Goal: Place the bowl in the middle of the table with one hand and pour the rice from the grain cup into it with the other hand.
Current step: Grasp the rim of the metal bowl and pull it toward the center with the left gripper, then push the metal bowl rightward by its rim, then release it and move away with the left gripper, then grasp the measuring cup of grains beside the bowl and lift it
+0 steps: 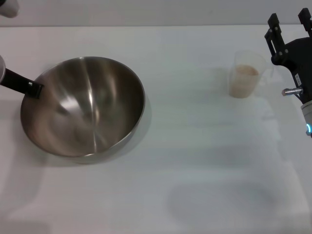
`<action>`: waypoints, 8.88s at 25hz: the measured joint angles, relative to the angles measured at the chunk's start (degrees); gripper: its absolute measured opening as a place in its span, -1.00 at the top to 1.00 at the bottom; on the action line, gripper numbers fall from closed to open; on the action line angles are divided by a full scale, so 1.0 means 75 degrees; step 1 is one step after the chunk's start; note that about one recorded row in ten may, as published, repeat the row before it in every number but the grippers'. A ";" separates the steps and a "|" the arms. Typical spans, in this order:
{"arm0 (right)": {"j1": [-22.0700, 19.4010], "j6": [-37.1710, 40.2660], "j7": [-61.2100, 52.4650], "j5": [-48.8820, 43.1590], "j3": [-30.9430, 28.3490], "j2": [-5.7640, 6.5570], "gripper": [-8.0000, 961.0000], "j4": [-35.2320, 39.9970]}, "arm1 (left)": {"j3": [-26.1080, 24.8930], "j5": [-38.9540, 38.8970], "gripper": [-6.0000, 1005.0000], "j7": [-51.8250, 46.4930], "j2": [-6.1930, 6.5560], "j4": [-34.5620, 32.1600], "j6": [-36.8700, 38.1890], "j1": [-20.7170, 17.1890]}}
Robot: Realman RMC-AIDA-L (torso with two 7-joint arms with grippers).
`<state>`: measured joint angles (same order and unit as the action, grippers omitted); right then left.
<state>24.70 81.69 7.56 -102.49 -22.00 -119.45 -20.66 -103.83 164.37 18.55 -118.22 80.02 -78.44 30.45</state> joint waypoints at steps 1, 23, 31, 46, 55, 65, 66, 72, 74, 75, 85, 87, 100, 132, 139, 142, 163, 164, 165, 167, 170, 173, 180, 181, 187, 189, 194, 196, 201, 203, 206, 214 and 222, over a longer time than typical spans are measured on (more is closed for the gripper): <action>0.0000 0.0000 0.0000 0.0000 0.0000 0.0000 -0.31 0.0000 | 0.0000 0.0000 0.75 0.0000 0.0000 0.0000 0.0000 0.0000; 0.0031 0.0008 0.0000 0.0001 0.0027 0.0005 -0.31 0.0041 | 0.0337 -0.0185 0.82 0.0003 -0.0032 0.0430 0.0208 0.0222; 0.0089 -0.0052 0.0000 0.0001 0.0027 0.0011 -0.31 0.0038 | 0.0330 -0.0406 0.87 0.0147 -0.0011 0.0643 0.0204 0.0531; 0.0086 -0.0065 0.0000 0.0002 0.0023 0.0013 -0.31 0.0030 | 0.0059 -0.1405 0.91 0.0925 -0.0013 0.0627 0.0261 0.0790; 0.0089 -0.0072 0.0000 0.0001 0.0027 0.0012 -0.31 0.0001 | 0.0000 -0.1586 0.91 0.1078 -0.0001 0.0720 0.0223 0.0997; 0.0076 -0.0076 0.0000 0.0001 0.0027 0.0012 -0.30 -0.0015 | -0.0668 -0.2716 0.91 0.1877 0.0026 0.0491 -0.0017 0.1105; 0.0079 -0.0077 0.0000 0.0001 0.0027 0.0012 -0.30 -0.0015 | -0.0686 -0.2736 0.91 0.1899 0.0025 0.0485 -0.0016 0.1099; 0.0082 -0.0076 0.0000 -0.0011 0.0027 0.0013 -0.29 -0.0010 | -0.0689 -0.2842 0.91 0.2086 0.0005 0.0236 0.0076 0.1171; 0.0080 -0.0076 0.0000 -0.0011 0.0027 0.0012 -0.29 -0.0010 | -0.0671 -0.2856 0.91 0.2105 -0.0002 0.0180 0.0112 0.1189; 0.0074 -0.0075 0.0000 -0.0011 0.0027 0.0012 -0.29 -0.0010 | -0.0648 -0.2862 0.91 0.2117 -0.0006 0.0111 0.0159 0.1204; 0.0035 -0.0056 0.0000 -0.0011 0.0099 0.0012 -0.28 -0.0020 | -0.0429 -0.3368 0.91 0.2374 -0.0026 -0.0511 0.0748 0.1212; 0.0035 -0.0048 0.0000 -0.0011 0.0106 0.0012 -0.28 -0.0022 | -0.0415 -0.3428 0.91 0.2415 -0.0024 -0.0656 0.0840 0.1211; 0.0035 -0.0023 0.0000 -0.0011 0.0109 0.0012 -0.27 -0.0022 | -0.0236 -0.3436 0.91 0.2606 -0.0018 -0.1306 0.1737 0.1217; 0.0098 -0.0008 0.0000 -0.0010 0.0109 0.0005 -0.24 -0.0057 | 0.0412 -0.3432 0.49 0.3107 -0.0039 -0.2267 0.3803 0.0843; 0.0074 0.0001 0.0000 -0.0010 0.0109 0.0006 -0.23 -0.0143 | 0.1242 -0.3444 0.01 0.3063 -0.0047 -0.1454 0.6224 -0.0124; 0.0067 0.0005 0.0000 -0.0010 0.0109 0.0008 -0.23 -0.0143 | 0.1418 -0.3445 -0.19 0.3061 -0.0046 -0.1264 0.7096 -0.0441; 0.0058 -0.0310 -0.0076 0.0068 -0.0728 0.0023 -0.21 -0.0315 | 0.2907 -0.3403 -0.59 0.0823 -0.0024 -0.3303 1.5335 -0.0953; 0.0030 -0.0453 -0.0076 0.0069 -0.0988 0.0024 -0.21 -0.0411 | 0.2907 -0.3403 -0.59 0.0823 -0.0024 -0.3303 1.5335 -0.0953; 0.0005 -0.0582 -0.0074 0.0070 -0.1189 0.0027 -0.21 -0.0476 | 0.2938 -0.3382 -0.59 0.0515 -0.0022 -0.3511 1.5690 -0.0952; -0.0067 -0.0897 -0.0055 0.0072 -0.1685 0.0030 -0.21 -0.0613 | 0.2966 -0.3353 -0.59 0.0188 -0.0007 -0.3759 1.6037 -0.0952; -0.0233 -0.1189 -0.0037 0.0073 -0.2122 0.0025 -0.21 -0.0817 | 0.2927 -0.3154 -0.59 0.0127 0.0018 -0.3844 1.5906 -0.0965; -0.0404 -0.1259 -0.0034 0.0073 -0.2126 0.0013 -0.20 -0.0977 | 0.2727 -0.2648 -0.58 0.0155 0.0024 -0.3935 1.5489 -0.0975; -0.0639 -0.1644 -0.0021 0.0035 -0.2024 0.0008 -0.20 -0.1338 | 0.2707 -0.2475 -0.58 0.0103 0.0011 -0.4360 1.5923 -0.0925; -0.0683 -0.1659 -0.0019 0.0035 -0.1911 0.0002 -0.20 -0.1336 | 0.2726 -0.2338 -0.58 0.0073 0.0014 -0.4570 1.6343 -0.0925; -0.0795 -0.1664 -0.0011 0.0059 -0.1560 -0.0015 -0.19 -0.1295 | 0.2552 -0.2270 -0.58 -0.0043 -0.0009 -0.4742 1.6363 -0.0910; -0.0854 -0.1664 -0.0010 0.0060 -0.1381 -0.0022 -0.19 -0.1280 | 0.2504 -0.2276 -0.58 -0.0137 -0.0020 -0.4850 1.6239 -0.0890; -0.1179 -0.1594 0.0001 0.0061 -0.0939 -0.0029 -0.19 -0.1305 | 0.2500 -0.2282 -0.58 -0.0586 -0.0023 -0.5602 1.6569 -0.0657; -0.1240 -0.1588 0.0006 0.0061 -0.0872 -0.0031 -0.18 -0.1308 | 0.2500 -0.2282 -0.58 -0.0635 -0.0018 -0.5685 1.6566 -0.0609; -0.1585 -0.1582 0.0431 0.0082 -0.0722 -0.0038 -0.18 -0.1433 | 0.2501 -0.2279 -0.58 -0.0660 -0.0013 -0.5990 1.6572 -0.0415; -0.1732 -0.1623 0.0587 0.0091 -0.0711 -0.0048 -0.18 -0.1478 | 0.2498 -0.2289 -0.58 -0.0658 -0.0011 -0.6194 1.6540 -0.0305; -0.1766 -0.1639 0.0587 0.0092 -0.0699 -0.0048 -0.17 -0.1462 | 0.2495 -0.2286 -0.58 -0.0661 -0.0011 -0.6247 1.6535 -0.0279; -0.1708 -0.1749 0.0538 0.0092 -0.0391 -0.0017 -0.17 -0.1258 | 0.2543 -0.2282 -0.58 -0.0667 -0.0028 -0.6281 1.6515 -0.0257; -0.1574 -0.2033 0.0527 0.0092 -0.0404 -0.0015 -0.16 -0.1028 | 0.2559 -0.2287 -0.58 -0.0669 -0.0042 -0.6287 1.6563 -0.0380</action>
<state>12.89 66.44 11.51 -101.80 -25.03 -119.56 -28.37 -84.64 147.21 13.53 -118.53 32.87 45.79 27.61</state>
